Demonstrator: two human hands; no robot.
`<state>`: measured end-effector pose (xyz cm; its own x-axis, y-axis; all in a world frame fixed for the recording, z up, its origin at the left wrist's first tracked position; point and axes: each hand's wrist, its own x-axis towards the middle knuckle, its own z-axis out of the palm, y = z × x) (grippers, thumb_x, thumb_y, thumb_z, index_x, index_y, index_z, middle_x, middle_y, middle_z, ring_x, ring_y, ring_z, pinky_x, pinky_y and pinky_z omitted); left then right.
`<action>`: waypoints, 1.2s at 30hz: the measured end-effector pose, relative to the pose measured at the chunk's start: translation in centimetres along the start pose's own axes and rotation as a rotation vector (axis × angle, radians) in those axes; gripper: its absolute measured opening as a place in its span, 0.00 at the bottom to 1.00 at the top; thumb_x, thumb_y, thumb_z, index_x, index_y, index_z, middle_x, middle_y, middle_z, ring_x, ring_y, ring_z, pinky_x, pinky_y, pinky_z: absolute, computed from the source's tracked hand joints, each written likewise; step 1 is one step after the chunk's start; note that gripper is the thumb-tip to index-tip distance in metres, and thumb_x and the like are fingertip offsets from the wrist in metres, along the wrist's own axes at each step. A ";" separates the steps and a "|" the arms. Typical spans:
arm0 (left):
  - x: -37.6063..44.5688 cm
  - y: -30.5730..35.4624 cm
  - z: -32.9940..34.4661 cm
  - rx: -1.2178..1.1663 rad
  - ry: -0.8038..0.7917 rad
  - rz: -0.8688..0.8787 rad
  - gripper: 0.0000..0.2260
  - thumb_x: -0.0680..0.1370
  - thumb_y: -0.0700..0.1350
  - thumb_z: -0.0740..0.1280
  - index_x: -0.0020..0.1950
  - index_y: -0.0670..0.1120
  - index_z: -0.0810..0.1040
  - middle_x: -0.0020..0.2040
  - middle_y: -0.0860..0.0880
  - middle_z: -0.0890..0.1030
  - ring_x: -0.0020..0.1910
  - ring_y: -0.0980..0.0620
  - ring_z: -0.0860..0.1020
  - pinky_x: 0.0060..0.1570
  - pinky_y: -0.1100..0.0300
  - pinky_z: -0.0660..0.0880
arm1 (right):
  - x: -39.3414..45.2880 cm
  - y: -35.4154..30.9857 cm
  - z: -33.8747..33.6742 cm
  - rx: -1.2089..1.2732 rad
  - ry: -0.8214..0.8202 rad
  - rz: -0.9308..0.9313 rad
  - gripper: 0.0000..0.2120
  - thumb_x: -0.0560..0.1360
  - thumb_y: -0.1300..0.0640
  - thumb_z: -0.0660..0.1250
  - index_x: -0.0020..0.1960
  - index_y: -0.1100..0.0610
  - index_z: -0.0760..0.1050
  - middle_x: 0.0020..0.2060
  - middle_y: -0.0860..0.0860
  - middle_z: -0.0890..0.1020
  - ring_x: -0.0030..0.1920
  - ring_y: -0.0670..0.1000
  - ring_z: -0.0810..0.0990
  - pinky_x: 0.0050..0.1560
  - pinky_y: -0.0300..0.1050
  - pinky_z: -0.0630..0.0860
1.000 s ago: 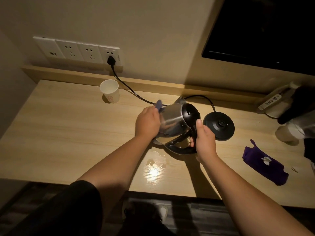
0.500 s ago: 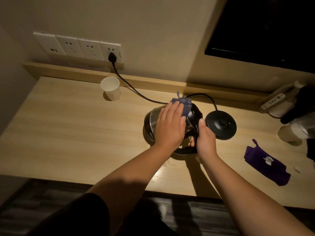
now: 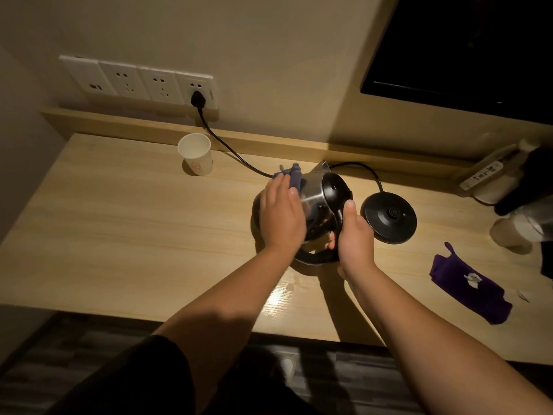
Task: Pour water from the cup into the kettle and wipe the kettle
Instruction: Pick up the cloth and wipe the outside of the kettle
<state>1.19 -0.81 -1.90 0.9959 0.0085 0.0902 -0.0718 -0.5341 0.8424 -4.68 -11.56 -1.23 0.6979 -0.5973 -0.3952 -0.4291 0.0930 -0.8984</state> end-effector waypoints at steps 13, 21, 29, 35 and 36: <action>1.6 -3.1 -1.5 0.000 -0.109 0.047 0.22 0.83 0.54 0.49 0.76 0.50 0.61 0.75 0.51 0.65 0.72 0.52 0.64 0.70 0.50 0.65 | -0.8 -1.8 1.6 -0.139 0.003 -0.080 0.23 0.82 0.40 0.54 0.53 0.59 0.74 0.37 0.52 0.78 0.35 0.48 0.77 0.33 0.40 0.71; -0.2 -6.4 -0.6 -0.152 0.002 -0.441 0.19 0.83 0.54 0.47 0.66 0.50 0.71 0.63 0.50 0.73 0.61 0.49 0.74 0.63 0.47 0.71 | -1.2 -1.9 1.9 -0.226 -0.042 -0.122 0.20 0.81 0.40 0.58 0.63 0.54 0.70 0.53 0.52 0.79 0.46 0.45 0.77 0.36 0.37 0.70; 0.6 -0.3 0.5 -0.198 0.102 -0.269 0.21 0.83 0.52 0.48 0.74 0.51 0.66 0.73 0.52 0.66 0.70 0.54 0.64 0.67 0.52 0.65 | -1.0 -2.6 1.8 -0.177 0.021 -0.083 0.20 0.82 0.40 0.56 0.59 0.56 0.73 0.45 0.51 0.79 0.38 0.44 0.77 0.34 0.38 0.69; 1.3 -1.6 -0.7 -0.133 -0.185 -0.093 0.27 0.81 0.49 0.52 0.79 0.52 0.48 0.80 0.53 0.51 0.77 0.53 0.50 0.73 0.53 0.51 | -0.5 -3.5 1.4 -0.185 0.024 -0.068 0.20 0.82 0.41 0.54 0.49 0.58 0.72 0.33 0.51 0.74 0.27 0.44 0.72 0.31 0.41 0.70; 1.2 -2.3 -1.0 -0.072 -0.196 -0.018 0.27 0.82 0.49 0.52 0.79 0.51 0.47 0.80 0.52 0.51 0.77 0.53 0.50 0.72 0.56 0.50 | -0.5 -3.7 1.4 -0.192 0.020 -0.084 0.20 0.82 0.42 0.54 0.46 0.57 0.72 0.33 0.51 0.74 0.29 0.45 0.73 0.32 0.42 0.70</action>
<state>2.50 1.28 -3.17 0.9883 -0.1509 -0.0241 -0.0508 -0.4735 0.8793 -2.68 -10.48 2.05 0.7250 -0.6125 -0.3150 -0.4730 -0.1104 -0.8741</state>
